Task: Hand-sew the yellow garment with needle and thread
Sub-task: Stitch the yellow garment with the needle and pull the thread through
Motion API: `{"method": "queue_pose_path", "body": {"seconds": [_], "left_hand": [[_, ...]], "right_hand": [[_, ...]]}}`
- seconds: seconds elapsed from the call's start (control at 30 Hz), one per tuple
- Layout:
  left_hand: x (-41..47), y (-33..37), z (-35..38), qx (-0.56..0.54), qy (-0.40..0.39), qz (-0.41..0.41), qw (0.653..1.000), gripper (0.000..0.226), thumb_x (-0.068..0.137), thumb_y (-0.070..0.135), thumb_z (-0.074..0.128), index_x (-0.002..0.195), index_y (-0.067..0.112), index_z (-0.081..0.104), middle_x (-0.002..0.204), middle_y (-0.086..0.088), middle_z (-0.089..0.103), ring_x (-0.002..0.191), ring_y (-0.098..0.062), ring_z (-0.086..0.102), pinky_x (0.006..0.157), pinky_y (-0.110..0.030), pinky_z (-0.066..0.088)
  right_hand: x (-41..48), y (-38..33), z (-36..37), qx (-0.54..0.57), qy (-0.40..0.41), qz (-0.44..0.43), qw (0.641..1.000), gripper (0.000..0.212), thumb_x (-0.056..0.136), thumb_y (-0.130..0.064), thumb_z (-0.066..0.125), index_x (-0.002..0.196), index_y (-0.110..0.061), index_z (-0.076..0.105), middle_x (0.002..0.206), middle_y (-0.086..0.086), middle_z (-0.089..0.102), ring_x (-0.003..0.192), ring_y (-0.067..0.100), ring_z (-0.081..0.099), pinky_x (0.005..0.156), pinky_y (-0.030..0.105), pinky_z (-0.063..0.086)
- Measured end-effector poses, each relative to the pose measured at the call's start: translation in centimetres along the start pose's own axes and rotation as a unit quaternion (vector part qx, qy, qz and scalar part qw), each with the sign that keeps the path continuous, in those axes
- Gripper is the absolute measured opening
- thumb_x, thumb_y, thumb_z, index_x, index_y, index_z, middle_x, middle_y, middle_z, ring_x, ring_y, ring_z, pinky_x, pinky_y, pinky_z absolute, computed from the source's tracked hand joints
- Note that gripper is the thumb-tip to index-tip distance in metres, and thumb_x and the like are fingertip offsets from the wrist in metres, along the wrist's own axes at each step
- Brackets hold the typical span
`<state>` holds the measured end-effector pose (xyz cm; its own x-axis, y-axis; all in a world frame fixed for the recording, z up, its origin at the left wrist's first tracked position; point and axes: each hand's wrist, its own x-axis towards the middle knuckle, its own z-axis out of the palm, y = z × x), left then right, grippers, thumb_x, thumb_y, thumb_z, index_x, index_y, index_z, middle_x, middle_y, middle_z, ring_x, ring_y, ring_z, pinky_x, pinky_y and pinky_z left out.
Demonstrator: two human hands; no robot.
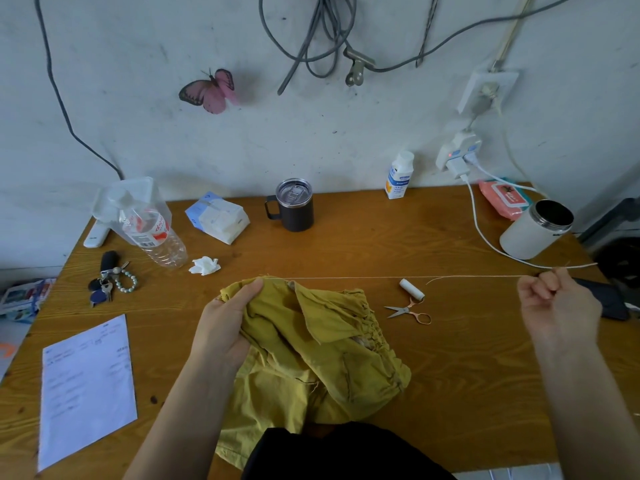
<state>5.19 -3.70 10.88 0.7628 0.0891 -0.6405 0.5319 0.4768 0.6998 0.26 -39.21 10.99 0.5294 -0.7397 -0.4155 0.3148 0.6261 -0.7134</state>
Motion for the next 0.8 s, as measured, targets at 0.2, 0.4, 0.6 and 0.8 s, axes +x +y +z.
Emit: {"method": "queue_pose_path", "body": {"seconds": [0.2, 0.4, 0.6, 0.8], "left_hand": [[0.0, 0.2, 0.0, 0.004, 0.008, -0.003, 1.0, 0.011, 0.083, 0.009, 0.07, 0.08, -0.001, 0.068, 0.07, -0.013, 0.075, 0.062, -0.024, 0.074, 0.047, -0.031, 0.057], [-0.1, 0.6, 0.0, 0.004, 0.013, -0.008, 1.0, 0.012, 0.084, 0.01, 0.069, 0.08, -0.001, 0.067, 0.07, -0.013, 0.075, 0.062, -0.024, 0.074, 0.046, -0.032, 0.056], [-0.4, 0.7, 0.2, 0.007, 0.013, -0.009, 1.0, 0.013, 0.083, 0.01, 0.069, 0.082, -0.002, 0.067, 0.071, -0.013, 0.075, 0.063, -0.024, 0.074, 0.045, -0.031, 0.056], [-1.2, 0.4, 0.8, 0.022, -0.012, -0.007, 1.0, 0.014, 0.083, 0.009, 0.069, 0.077, -0.004, 0.072, 0.079, -0.018, 0.076, 0.07, -0.028, 0.074, 0.05, -0.033, 0.058]], "right_hand": [[0.5, -0.1, -0.3, 0.016, 0.014, 0.005, 1.0, 0.012, 0.097, -0.013, 0.041, 0.099, -0.017, 0.053, 0.054, -0.01, 0.038, 0.044, 0.003, 0.033, 0.052, 0.015, 0.041], [1.0, 0.0, -0.5, 0.011, 0.051, 0.0, 0.999, 0.013, 0.096, -0.013, 0.044, 0.102, -0.016, 0.056, 0.053, -0.01, 0.04, 0.043, 0.002, 0.035, 0.048, 0.014, 0.037], [1.2, 0.1, -0.8, 0.017, 0.052, 0.008, 0.998, 0.015, 0.096, -0.012, 0.044, 0.106, -0.015, 0.055, 0.049, -0.01, 0.041, 0.041, 0.002, 0.035, 0.049, 0.015, 0.038], [-0.7, 1.4, 0.2, -0.061, -0.026, -0.006, 0.998, 0.021, 0.096, -0.014, 0.046, 0.116, -0.017, 0.053, 0.052, -0.01, 0.043, 0.044, 0.003, 0.038, 0.055, 0.019, 0.04]]}}
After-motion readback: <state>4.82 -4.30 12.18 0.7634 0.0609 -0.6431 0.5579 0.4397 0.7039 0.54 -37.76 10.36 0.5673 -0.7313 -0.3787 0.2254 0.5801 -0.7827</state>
